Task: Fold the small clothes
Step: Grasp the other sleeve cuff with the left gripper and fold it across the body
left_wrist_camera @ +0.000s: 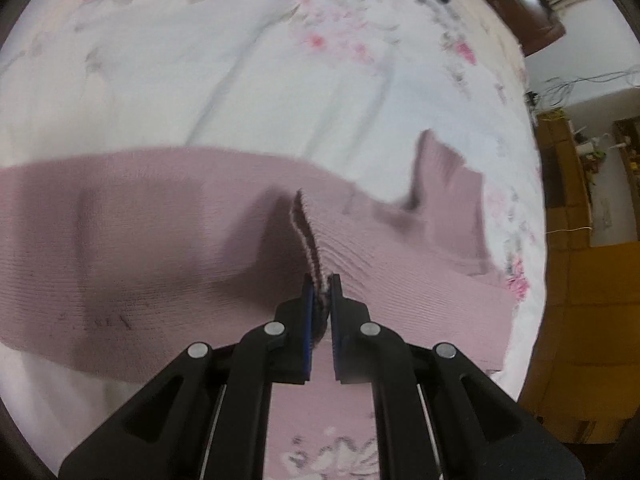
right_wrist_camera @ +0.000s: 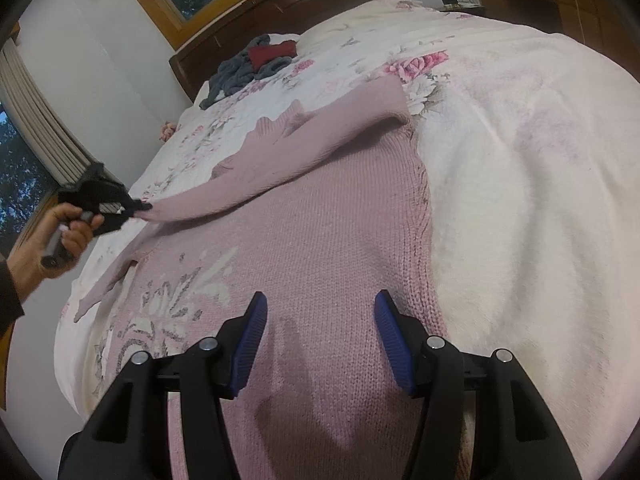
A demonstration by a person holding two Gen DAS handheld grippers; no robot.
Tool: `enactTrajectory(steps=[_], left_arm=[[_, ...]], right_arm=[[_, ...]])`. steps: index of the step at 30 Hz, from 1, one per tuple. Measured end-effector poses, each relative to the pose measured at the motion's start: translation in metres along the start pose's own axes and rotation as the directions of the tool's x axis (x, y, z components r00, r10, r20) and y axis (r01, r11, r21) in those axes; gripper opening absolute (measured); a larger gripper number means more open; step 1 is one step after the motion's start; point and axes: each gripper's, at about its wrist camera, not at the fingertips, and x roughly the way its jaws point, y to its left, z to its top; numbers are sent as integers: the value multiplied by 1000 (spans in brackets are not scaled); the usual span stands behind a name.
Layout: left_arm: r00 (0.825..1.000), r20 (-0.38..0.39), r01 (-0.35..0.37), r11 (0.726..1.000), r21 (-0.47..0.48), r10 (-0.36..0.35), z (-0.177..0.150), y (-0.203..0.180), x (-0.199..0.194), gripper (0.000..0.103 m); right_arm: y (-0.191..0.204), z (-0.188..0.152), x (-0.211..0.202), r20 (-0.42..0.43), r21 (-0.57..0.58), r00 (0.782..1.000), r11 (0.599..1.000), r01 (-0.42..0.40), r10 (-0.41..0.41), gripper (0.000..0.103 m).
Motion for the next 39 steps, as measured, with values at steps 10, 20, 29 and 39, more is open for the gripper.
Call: enactTrajectory(steps=[10,20,29,39], left_arm=[[984,163,-73,997,33,67,-19,-27,-27,32],[1000,26,-10,1000,-17,11,-20,-10,23,39],[965,248,-41,987,-159,80,-52,141,-131,74],[869,475,171,820,-546,135,-115,364,-255,77]], right_arm=[[0,0,2,-2,11,1000,1000,-4,4,58],[3,-2,0,-10,-20,1000,1000,18,-18,58],[19,-5,-7,-17,-74,1000,997,16,-17,62],[72,-17,-8,-66,-149,997,988,-35,26,64]])
